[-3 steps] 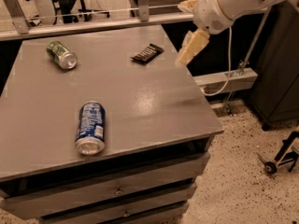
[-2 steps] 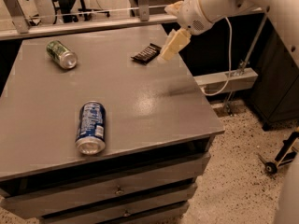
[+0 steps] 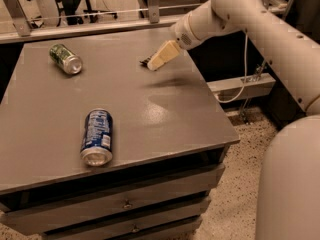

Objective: Move rxbar chocolate near pepsi can

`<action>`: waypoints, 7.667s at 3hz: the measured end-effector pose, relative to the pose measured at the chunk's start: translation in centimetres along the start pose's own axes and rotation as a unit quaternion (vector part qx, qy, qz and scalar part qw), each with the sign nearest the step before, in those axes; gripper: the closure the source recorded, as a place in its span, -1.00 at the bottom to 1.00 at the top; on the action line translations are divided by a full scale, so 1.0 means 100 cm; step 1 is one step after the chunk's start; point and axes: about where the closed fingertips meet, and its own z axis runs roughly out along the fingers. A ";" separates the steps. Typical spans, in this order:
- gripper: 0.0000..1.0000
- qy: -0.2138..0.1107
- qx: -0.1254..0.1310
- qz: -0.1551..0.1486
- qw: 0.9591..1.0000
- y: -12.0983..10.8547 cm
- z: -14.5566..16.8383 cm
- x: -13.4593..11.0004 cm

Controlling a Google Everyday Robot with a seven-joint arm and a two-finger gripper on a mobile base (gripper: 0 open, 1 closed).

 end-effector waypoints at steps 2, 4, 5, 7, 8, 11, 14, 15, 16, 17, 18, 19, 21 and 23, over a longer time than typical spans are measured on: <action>-1.00 0.022 0.025 0.076 0.997 -0.026 0.049 0.026; -0.01 0.029 0.028 0.106 0.994 -0.040 0.059 0.028; 0.62 0.040 0.027 0.112 0.992 -0.039 0.055 0.038; 1.00 0.040 0.027 0.112 0.992 -0.039 0.055 0.038; 1.00 0.040 0.027 0.112 0.993 -0.039 0.055 0.038; 0.47 0.040 0.027 0.112 0.993 -0.039 0.054 0.037; -1.00 0.040 0.027 0.112 0.993 -0.039 0.054 0.037; -1.00 0.045 0.013 0.123 0.991 -0.041 0.052 0.035; -1.00 0.053 -0.004 0.146 0.988 -0.042 0.050 0.036; -1.00 0.048 -0.014 0.159 0.986 -0.045 0.051 0.031; -1.00 0.054 -0.005 0.157 0.986 -0.048 0.051 0.033; -1.00 0.062 0.005 0.152 0.986 -0.050 0.051 0.036; -0.03 0.067 0.011 0.153 0.986 -0.050 0.052 0.041; 0.90 0.068 0.002 0.147 0.987 -0.039 0.037 0.029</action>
Offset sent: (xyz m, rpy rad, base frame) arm 0.0618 -0.0001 -0.0575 0.0314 0.1135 -0.2075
